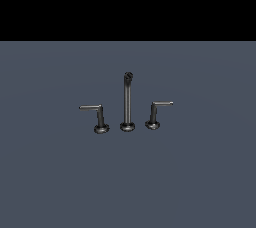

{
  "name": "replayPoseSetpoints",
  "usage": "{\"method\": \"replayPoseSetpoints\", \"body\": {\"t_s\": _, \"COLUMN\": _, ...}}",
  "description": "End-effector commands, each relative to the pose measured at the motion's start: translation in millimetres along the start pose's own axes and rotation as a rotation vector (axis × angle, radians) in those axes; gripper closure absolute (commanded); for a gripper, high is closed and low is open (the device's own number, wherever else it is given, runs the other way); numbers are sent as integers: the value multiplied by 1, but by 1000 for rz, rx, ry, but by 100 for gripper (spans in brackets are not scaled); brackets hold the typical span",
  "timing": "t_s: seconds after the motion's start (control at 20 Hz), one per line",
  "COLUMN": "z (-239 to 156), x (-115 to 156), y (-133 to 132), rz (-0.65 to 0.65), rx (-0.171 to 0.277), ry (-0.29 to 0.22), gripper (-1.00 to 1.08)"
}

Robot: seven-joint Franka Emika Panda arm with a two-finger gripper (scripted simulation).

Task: Turn on the faucet by rotating a designated handle.

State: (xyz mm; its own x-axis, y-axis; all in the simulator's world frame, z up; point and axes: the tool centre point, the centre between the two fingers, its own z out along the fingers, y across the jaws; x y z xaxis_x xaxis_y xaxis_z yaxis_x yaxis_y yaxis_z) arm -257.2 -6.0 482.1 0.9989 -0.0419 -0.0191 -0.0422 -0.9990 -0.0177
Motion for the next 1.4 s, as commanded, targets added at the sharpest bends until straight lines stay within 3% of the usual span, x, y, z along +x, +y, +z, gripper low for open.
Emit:
{"method": "replayPoseSetpoints", "body": {"t_s": 0.0, "z": 0, "x": 0, "y": 0, "rz": 0, "rx": 0, "ry": 0, "gripper": 108}}
{"method": "replayPoseSetpoints", "body": {"t_s": 0.65, "z": 24, "x": 6, "y": -18, "rz": 90, "rx": 0, "ry": 1, "gripper": 108}}
{"method": "replayPoseSetpoints", "body": {"t_s": 1.35, "z": 98, "x": 34, "y": -68, "rz": 363, "rx": 1, "ry": 6, "gripper": 108}}
